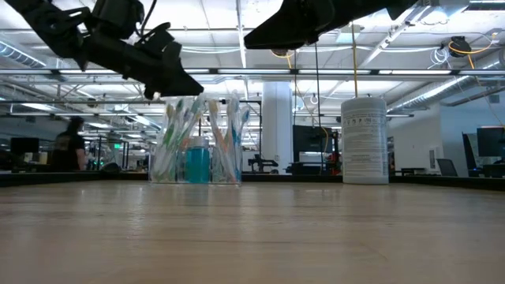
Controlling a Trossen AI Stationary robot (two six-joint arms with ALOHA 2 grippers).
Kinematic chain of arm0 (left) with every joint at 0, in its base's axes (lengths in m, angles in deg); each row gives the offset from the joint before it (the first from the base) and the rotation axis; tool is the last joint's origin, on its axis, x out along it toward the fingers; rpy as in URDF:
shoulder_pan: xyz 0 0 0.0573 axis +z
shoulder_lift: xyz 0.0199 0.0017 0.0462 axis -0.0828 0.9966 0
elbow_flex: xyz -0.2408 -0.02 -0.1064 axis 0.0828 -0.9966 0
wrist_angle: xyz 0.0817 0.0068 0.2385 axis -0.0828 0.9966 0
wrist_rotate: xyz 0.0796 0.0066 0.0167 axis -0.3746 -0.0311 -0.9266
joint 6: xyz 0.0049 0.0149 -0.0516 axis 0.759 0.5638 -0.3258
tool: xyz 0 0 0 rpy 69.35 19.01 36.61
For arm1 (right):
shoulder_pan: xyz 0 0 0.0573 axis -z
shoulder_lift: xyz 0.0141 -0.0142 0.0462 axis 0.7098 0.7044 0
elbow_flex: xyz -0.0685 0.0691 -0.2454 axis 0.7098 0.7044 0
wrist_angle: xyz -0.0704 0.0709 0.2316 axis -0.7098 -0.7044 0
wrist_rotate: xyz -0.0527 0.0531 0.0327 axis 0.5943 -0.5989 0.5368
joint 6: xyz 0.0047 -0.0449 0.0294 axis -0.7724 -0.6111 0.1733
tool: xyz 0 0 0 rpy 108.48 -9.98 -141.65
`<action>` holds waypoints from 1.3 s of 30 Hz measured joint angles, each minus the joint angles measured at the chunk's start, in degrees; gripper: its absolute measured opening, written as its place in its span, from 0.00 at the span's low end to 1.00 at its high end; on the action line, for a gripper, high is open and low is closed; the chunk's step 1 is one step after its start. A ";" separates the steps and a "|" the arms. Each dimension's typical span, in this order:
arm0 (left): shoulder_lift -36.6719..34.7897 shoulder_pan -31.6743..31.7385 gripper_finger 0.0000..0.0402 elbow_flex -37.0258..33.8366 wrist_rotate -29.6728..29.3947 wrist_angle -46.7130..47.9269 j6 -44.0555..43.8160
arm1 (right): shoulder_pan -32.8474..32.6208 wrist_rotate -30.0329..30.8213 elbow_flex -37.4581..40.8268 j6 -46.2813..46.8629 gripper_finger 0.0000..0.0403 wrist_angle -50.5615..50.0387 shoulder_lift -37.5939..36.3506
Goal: Pick & Place toothbrushing station
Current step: Adjust the green toothbrush in the transparent organizer
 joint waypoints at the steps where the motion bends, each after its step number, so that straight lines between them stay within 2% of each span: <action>1: 0.30 0.00 0.25 0.56 -0.63 -0.02 -0.06 | 0.00 0.01 0.00 0.00 0.36 -0.02 0.00; 12: 0.19 0.82 0.25 2.76 -1.47 1.30 1.94 | 0.00 0.00 0.00 0.31 0.36 -0.81 0.00; 20: 4.48 1.25 0.25 2.78 -0.77 2.80 0.43 | 0.00 0.00 0.00 0.42 0.36 -0.90 0.00; 24: 5.13 1.25 0.25 2.78 -2.63 2.93 0.00 | 0.00 0.00 0.00 0.44 0.36 -0.89 0.00; 27: 5.13 1.25 0.20 2.78 -3.15 2.83 -0.11 | 0.00 0.00 0.00 0.44 0.36 -0.93 0.00; 34: 3.80 1.25 0.02 2.76 -4.39 2.15 1.23 | 0.00 0.00 0.00 0.44 0.36 -1.19 0.00; 39: 3.81 1.15 0.05 2.76 -8.34 1.32 0.60 | 0.00 0.00 0.00 0.44 0.36 -1.21 0.00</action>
